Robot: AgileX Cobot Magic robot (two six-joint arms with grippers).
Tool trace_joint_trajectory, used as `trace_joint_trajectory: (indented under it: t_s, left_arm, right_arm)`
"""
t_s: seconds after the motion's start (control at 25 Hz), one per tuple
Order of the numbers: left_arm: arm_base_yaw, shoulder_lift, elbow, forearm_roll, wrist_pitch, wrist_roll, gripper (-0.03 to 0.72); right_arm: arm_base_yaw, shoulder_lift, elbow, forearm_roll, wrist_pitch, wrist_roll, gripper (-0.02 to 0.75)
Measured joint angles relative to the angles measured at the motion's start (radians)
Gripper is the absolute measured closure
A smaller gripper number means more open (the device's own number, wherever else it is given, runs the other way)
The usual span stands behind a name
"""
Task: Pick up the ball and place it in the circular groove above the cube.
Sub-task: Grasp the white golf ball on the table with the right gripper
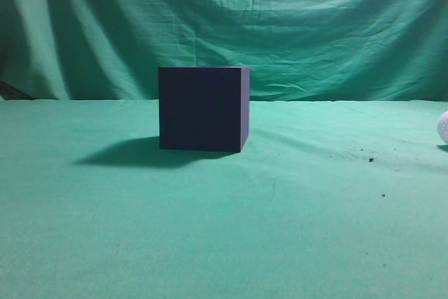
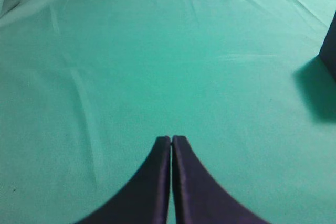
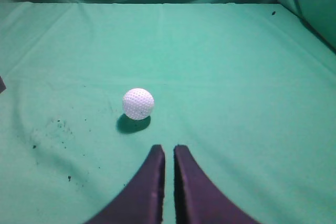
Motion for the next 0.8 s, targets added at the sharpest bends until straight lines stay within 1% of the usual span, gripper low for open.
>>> trace_joint_trajectory:
  t_s: [0.8]
  left_arm:
    - [0.000, 0.000, 0.000, 0.000, 0.000, 0.000, 0.688]
  right_arm:
    - [0.000, 0.000, 0.000, -0.002, -0.004, 0.000, 0.738]
